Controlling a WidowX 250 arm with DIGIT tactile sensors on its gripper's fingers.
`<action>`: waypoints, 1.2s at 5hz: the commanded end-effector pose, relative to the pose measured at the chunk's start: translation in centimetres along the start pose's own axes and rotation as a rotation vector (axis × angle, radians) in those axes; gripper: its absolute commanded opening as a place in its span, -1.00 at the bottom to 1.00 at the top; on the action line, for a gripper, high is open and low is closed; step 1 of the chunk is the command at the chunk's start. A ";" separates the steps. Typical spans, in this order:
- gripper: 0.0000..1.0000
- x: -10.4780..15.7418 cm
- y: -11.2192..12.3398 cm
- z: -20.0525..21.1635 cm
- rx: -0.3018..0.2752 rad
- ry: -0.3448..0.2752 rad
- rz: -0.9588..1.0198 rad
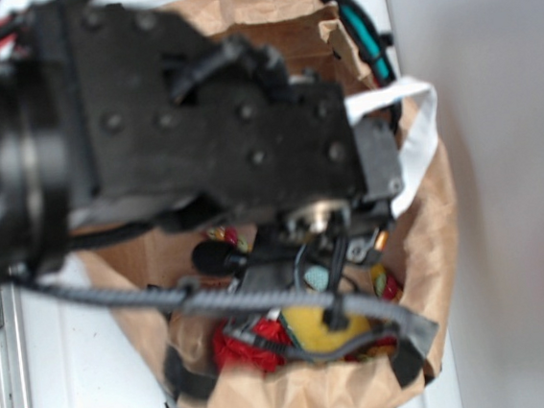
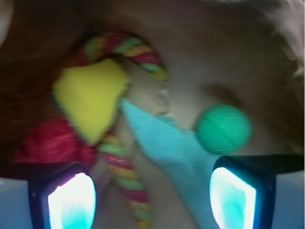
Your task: Grab the multicolored rope.
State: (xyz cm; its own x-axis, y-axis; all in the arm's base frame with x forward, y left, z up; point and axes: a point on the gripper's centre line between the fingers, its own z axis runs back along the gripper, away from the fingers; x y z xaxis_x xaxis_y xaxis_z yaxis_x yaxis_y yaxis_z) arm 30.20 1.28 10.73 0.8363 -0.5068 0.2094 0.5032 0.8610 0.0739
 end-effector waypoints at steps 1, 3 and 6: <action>1.00 -3.2 0.6 0.2 -0.021 -0.012 -0.087; 1.00 -3.4 -2.0 -2.8 0.014 0.029 -0.273; 1.00 -4.9 -6.8 -2.3 -0.049 0.018 -0.431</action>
State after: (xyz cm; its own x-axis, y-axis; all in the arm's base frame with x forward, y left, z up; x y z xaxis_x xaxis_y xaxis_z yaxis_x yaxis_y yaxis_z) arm 23.47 -1.04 5.85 0.5844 -0.8011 0.1294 0.8007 0.5952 0.0681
